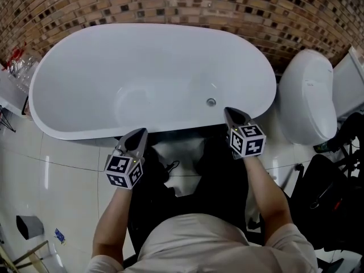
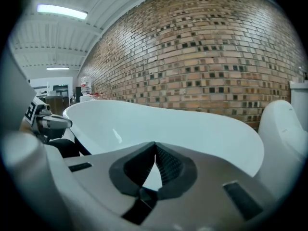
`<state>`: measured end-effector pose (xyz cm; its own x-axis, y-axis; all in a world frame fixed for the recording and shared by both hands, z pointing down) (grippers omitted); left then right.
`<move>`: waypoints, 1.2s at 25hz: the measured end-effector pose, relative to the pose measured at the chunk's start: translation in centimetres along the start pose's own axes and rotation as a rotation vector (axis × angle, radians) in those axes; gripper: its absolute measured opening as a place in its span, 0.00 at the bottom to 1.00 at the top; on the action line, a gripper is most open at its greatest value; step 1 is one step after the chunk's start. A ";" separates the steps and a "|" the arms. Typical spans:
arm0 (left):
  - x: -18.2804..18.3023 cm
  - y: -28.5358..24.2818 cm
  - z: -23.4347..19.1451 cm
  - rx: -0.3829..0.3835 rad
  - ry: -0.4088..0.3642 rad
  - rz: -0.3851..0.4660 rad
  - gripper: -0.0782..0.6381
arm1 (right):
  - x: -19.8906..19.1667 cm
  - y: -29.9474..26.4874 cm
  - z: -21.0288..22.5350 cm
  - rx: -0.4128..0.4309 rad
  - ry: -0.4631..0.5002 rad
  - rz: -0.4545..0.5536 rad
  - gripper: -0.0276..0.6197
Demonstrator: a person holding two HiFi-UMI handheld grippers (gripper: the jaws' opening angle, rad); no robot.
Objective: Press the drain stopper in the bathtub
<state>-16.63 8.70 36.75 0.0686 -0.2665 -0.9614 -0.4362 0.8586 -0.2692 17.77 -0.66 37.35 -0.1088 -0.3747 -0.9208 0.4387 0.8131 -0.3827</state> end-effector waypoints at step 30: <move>-2.2 1.1 0.9 0.006 -0.005 0.000 0.12 | -0.6 -0.1 -0.6 0.005 0.074 -0.029 0.07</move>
<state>-16.47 10.57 38.56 0.0735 -0.2642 -0.9617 -0.4306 0.8614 -0.2696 17.26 -0.28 37.86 -0.1871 -0.3638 -0.9125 0.4392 0.7999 -0.4090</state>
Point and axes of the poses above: the fingertips, and each gripper's own axes: y backward along the fingers, z to its right, x out of its top, the point moved 7 cm from there along y, backward along the fingers, and after that the axes turned 3 degrees about -y, right-handed, at the moved point
